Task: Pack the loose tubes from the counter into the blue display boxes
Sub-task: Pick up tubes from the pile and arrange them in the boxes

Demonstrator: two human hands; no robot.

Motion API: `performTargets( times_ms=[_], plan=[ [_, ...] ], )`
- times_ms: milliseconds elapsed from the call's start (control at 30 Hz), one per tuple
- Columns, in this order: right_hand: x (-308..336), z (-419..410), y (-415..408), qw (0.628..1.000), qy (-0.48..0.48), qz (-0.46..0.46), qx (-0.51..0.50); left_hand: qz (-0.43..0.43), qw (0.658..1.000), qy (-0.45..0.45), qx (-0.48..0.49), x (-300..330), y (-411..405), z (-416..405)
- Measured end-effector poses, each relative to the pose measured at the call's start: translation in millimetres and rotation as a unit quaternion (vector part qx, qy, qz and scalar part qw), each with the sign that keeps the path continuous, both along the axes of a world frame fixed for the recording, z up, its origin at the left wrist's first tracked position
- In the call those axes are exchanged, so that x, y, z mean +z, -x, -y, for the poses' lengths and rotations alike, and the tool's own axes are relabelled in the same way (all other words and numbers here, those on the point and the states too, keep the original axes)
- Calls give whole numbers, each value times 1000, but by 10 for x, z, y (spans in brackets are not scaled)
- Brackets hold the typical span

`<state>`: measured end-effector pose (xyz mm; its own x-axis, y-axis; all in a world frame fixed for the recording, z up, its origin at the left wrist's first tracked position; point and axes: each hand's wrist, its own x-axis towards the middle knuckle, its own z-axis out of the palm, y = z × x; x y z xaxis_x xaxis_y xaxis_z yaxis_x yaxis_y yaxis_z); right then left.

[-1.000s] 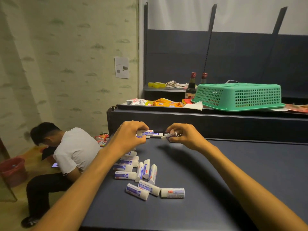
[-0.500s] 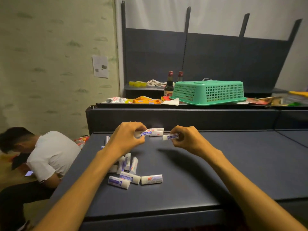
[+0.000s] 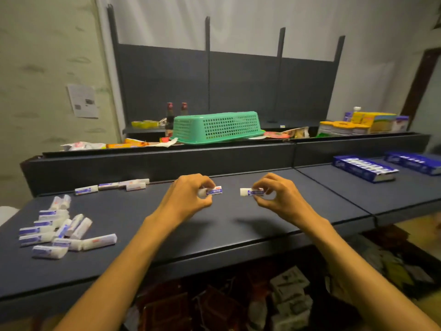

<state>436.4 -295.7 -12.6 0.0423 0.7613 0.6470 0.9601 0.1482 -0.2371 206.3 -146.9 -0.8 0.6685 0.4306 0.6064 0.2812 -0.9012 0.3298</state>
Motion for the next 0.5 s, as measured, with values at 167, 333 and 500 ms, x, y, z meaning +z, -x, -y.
performTargets(
  times_ms=[167,333,500],
  plan=[
    [-25,890,-725,999,-3,-10,-48,4,999,-3,-39,-19,-859,715],
    [-5,1662,-1390,993,12,-20,-116,-13,997,-20,-73,3,-1705,1250],
    [-56,2199,-2023,983,12,-38,-180,-30,995,-45,-87,9,-2451,1649]
  ],
)
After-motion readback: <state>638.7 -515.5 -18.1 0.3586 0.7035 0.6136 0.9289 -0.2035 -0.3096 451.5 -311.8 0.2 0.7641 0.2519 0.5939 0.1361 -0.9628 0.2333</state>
